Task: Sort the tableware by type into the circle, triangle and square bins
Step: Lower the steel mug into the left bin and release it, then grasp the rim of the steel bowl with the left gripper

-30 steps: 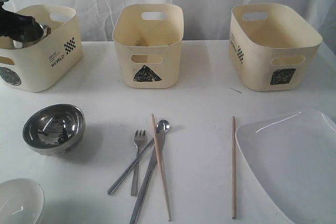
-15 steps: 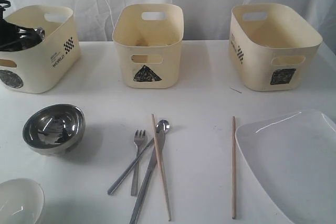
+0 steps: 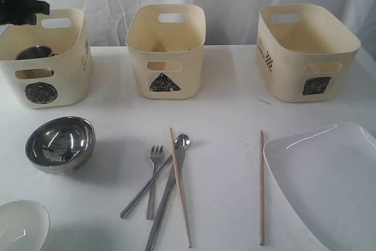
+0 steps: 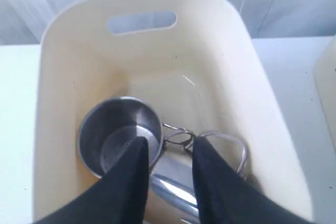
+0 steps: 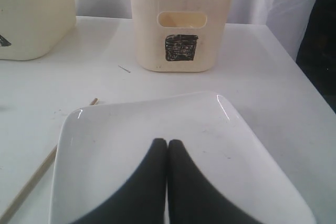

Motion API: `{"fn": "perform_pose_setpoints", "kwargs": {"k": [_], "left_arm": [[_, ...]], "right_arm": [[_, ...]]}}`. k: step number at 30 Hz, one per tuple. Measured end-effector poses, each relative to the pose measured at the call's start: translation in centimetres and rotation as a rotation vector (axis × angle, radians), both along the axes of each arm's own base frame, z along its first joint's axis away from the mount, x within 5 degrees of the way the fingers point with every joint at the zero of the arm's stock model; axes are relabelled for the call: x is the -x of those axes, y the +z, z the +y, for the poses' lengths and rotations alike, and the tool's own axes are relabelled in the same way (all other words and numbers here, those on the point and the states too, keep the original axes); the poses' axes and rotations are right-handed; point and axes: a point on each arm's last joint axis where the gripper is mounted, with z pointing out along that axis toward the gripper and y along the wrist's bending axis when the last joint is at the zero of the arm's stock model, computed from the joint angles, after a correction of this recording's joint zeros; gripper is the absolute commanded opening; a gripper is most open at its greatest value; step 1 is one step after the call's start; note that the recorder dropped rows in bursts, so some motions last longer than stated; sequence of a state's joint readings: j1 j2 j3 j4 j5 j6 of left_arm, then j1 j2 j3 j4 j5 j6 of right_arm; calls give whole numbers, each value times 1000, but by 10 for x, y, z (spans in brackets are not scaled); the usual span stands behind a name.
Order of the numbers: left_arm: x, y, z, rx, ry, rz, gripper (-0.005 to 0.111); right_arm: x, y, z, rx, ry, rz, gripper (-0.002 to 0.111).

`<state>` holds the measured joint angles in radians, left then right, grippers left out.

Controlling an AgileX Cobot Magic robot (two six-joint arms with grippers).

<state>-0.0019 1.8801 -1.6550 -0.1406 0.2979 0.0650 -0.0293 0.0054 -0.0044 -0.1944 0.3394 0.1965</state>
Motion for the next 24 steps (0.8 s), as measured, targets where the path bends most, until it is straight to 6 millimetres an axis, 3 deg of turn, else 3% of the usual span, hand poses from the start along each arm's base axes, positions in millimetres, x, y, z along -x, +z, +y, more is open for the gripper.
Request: {"fn": "perform_pose_setpoints", "kwargs": {"k": [2,5,8,12,18,24], "left_arm": [[16,23,-1,4,-12,3,34],[55,56,-4,4,-56,92,34],[76,56,-5,15,-70,195,34],[101,28,-8,25,-89,390,34],[140,-35,-7,49,-39,577,37],[149,-73,-6,69,0,615,62]], "right_arm": [[0,0,0,0,0,0,0],[0,0,0,0,0,0,0],[0,0,0,0,0,0,0],[0,0,0,0,0,0,0],[0,0,0,0,0,0,0],[0,0,0,0,0,0,0]]}}
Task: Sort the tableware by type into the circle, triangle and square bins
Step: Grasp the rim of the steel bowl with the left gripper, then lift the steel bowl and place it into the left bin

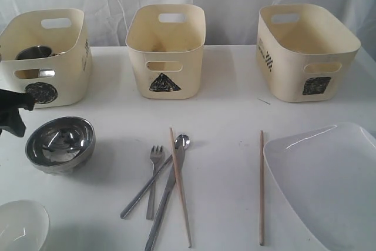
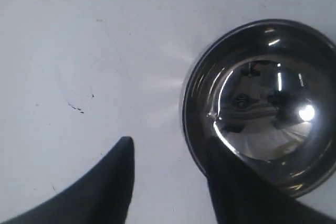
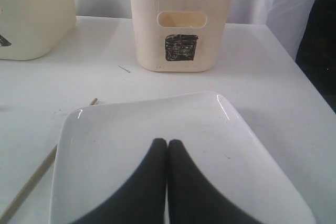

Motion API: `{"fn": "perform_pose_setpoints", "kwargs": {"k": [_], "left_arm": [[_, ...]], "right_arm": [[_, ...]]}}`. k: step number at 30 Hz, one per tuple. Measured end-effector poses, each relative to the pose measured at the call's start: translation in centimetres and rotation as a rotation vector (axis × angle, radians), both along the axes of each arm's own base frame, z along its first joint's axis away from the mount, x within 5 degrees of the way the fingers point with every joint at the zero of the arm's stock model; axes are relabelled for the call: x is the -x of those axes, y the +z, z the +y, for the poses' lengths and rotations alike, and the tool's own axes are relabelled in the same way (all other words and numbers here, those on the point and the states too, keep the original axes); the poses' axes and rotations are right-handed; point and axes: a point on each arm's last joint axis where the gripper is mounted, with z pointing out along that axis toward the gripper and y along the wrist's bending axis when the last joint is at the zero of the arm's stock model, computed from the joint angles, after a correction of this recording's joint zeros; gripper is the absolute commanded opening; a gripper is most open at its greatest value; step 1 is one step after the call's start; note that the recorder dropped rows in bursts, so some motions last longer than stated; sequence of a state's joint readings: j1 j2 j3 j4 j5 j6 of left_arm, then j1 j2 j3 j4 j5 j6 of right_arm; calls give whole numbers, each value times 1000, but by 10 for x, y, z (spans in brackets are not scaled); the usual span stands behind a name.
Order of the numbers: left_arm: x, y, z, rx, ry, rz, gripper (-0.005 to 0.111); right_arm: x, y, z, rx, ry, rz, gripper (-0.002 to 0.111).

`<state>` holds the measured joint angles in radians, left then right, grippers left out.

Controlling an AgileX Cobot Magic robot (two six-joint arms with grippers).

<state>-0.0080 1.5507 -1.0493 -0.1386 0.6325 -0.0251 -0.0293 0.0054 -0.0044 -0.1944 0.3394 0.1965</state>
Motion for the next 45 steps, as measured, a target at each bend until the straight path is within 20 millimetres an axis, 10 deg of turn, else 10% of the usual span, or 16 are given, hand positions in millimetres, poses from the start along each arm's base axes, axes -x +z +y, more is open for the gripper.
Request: {"fn": "perform_pose_setpoints", "kwargs": {"k": [12,21,28,35,41,45], "left_arm": [[-14,-48,-1,29,58,35,62],[-25,-68,-2,57,108,32,1],[-28,-57,-3,72,124,-30,0],[-26,30,-3,60,61,-292,0],[-8,137,2,-7,28,-788,0],[-17,171,12,-162,43,-1149,0]], "right_arm": [[0,0,0,0,0,0,0],[0,0,0,0,0,0,0],[0,0,0,0,0,0,0],[0,0,0,0,0,0,0],[0,0,0,0,0,0,0],[0,0,0,0,0,0,0]]}}
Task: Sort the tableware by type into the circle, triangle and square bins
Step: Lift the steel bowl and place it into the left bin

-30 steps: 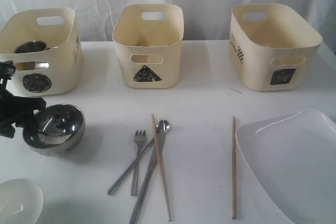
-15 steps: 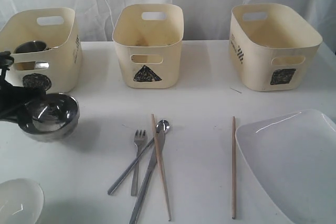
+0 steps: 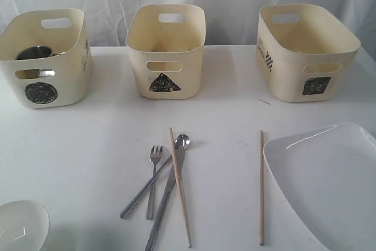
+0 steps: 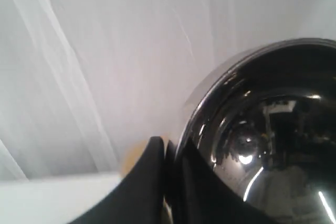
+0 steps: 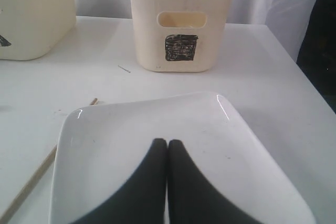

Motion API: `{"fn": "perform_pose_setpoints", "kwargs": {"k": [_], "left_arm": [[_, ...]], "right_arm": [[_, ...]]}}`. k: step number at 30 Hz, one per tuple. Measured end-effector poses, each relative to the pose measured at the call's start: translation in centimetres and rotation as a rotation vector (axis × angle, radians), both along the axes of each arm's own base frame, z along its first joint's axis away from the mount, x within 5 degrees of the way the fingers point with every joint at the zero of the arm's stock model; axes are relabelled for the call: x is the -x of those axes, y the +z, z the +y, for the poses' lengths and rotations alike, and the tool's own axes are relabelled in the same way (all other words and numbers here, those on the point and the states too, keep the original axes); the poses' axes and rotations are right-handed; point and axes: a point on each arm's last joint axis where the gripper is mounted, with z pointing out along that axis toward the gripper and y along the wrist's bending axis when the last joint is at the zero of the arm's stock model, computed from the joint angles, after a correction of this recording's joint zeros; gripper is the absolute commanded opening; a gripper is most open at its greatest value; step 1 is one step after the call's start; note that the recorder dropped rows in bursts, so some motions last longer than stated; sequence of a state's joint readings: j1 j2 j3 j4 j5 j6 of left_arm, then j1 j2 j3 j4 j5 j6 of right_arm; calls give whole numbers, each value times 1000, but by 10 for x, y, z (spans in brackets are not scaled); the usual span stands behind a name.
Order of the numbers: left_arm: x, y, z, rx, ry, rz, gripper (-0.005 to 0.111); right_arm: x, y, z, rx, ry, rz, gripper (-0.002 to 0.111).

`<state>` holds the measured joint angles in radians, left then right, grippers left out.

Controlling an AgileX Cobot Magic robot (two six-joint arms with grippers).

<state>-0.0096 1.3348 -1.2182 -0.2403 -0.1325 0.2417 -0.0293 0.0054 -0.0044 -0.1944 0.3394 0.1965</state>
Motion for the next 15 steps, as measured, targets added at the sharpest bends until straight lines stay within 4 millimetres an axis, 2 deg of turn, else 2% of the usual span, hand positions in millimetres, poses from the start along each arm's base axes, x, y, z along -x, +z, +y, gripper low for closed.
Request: {"fn": "perform_pose_setpoints", "kwargs": {"k": [2,3,6,11,12,15], "left_arm": [[-17,-2,5,-42,58,-129,0],[-29,-9,8,-58,86,-173,0],[-68,-43,10,-106,118,-185,0],[-122,-126,5,-190,42,60,0],[-128,-143,4,-206,21,121,0],[-138,-175,2,-226,-8,228,4]], "right_arm": [[0,0,0,0,0,0,0],[0,0,0,0,0,0,0],[0,0,0,0,0,0,0],[0,0,0,0,0,0,0],[0,0,0,0,0,0,0],[0,0,0,0,0,0,0]]}}
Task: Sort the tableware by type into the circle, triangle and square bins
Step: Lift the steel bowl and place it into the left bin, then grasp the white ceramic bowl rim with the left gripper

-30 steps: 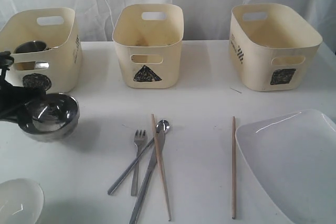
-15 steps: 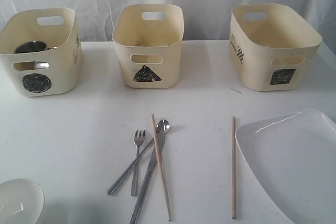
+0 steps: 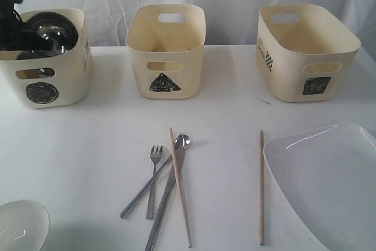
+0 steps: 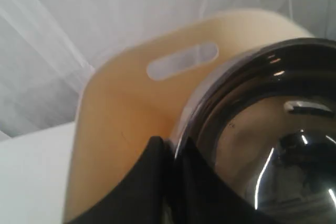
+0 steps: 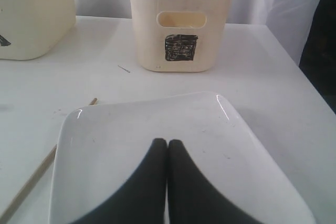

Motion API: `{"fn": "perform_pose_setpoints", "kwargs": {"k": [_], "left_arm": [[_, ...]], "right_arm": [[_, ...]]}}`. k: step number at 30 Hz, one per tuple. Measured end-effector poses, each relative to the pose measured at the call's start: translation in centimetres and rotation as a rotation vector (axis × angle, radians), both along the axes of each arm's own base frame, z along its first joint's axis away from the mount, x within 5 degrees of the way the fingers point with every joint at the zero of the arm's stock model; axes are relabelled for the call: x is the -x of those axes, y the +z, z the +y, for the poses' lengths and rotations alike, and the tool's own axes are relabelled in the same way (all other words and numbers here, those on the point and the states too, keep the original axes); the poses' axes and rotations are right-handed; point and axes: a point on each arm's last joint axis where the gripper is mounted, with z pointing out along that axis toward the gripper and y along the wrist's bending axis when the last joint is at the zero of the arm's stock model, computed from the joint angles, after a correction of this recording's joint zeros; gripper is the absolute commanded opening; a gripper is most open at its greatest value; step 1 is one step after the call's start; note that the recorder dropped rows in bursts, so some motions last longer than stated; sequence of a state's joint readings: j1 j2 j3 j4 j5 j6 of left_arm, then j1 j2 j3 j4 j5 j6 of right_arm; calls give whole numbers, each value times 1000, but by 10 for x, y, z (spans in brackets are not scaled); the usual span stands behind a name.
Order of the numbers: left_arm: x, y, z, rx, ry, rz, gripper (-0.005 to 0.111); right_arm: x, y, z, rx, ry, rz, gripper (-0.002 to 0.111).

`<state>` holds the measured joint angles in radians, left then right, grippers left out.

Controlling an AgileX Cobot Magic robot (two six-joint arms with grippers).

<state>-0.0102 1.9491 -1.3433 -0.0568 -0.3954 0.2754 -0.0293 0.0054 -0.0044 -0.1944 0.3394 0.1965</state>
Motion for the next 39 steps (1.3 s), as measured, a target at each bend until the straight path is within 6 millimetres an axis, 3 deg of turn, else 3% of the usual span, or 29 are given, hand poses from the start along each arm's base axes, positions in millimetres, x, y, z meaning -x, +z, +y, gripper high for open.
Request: {"fn": "perform_pose_setpoints", "kwargs": {"k": [4,9,11,13,14,17,19,21,23,25,32,38,39], "left_arm": [[-3,-1,0,-3,-1,-6,25],[-4,1,0,-43,-12,-30,61],[-2,10,0,-47,-12,-55,63],[6,37,0,-49,-12,-110,63],[19,68,0,-46,-16,-148,63],[82,142,-3,5,-46,-58,60],[126,159,-6,20,-80,141,60],[160,145,-10,37,-123,489,60],[187,112,-12,58,-160,862,60],[206,76,-13,75,-171,1089,60],[230,-18,-12,89,-138,1099,59],[252,-52,-15,143,-133,1120,58],[253,-54,-15,141,-137,1125,54]], "right_arm": [[0,0,0,2,0,0,0],[0,0,0,2,0,0,0],[0,0,0,2,0,0,0],[0,0,0,2,0,0,0],[0,0,0,2,0,0,0],[0,0,0,2,0,0,0],[0,0,0,2,0,0,0],[0,0,0,2,0,0,0],[0,0,0,2,0,0,0],[0,0,0,2,0,0,0],[0,0,0,2,0,0,0],[0,0,0,2,0,0,0],[0,0,0,2,0,0,0]]}}
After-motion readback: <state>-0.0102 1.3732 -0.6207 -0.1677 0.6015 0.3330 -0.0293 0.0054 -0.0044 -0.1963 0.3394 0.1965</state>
